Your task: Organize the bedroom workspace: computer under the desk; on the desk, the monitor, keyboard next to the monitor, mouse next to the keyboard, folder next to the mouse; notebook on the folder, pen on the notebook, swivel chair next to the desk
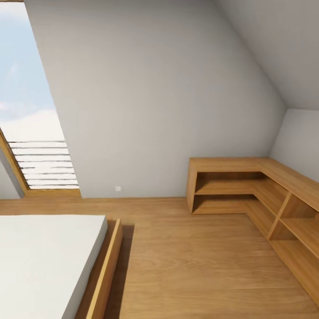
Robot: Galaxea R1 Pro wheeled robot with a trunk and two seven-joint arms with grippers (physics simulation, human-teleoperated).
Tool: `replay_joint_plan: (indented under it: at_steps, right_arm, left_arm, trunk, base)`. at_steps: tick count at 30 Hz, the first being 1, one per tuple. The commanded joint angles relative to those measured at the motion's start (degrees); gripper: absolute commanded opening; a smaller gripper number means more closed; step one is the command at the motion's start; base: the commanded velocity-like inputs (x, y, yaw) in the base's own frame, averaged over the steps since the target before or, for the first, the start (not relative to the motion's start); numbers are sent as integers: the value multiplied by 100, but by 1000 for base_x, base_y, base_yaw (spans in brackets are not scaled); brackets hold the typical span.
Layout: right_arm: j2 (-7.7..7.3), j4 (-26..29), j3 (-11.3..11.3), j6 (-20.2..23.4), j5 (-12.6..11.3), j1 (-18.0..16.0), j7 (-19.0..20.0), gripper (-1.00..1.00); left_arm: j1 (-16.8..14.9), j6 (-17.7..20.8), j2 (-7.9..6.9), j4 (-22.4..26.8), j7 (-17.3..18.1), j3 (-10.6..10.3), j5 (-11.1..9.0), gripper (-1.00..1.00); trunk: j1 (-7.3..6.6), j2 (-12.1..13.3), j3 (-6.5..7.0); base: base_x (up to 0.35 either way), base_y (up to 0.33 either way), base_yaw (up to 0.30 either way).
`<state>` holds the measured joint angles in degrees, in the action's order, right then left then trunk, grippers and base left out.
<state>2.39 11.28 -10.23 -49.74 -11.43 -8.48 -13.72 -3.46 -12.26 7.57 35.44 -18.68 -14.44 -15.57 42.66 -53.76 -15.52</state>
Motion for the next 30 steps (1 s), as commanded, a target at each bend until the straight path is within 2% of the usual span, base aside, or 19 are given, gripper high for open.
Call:
replay_joint_plan:
  at_steps: [1, 13, 30]
  right_arm:
    - [-2, -3, -50, -18, -52, -5, -16, 100]
    - [-6, -3, -50, -18, -52, -5, 27, 100]
    - [-2, -3, -50, -18, -49, -5, 54, 100]
  left_arm:
    - [-6, -30, -7, -2, -40, -41, -60, 100]
    - [-6, -32, -6, -2, -40, -41, -60, 100]
    - [-6, -33, -7, -2, -40, -41, -60, 100]
  trunk:
    - [4, -4, -7]
    - [4, -4, -4]
    - [4, -4, 44]
  base:
    - [330, 0, 0]
    - [331, 0, -4]
    - [333, 0, -74]
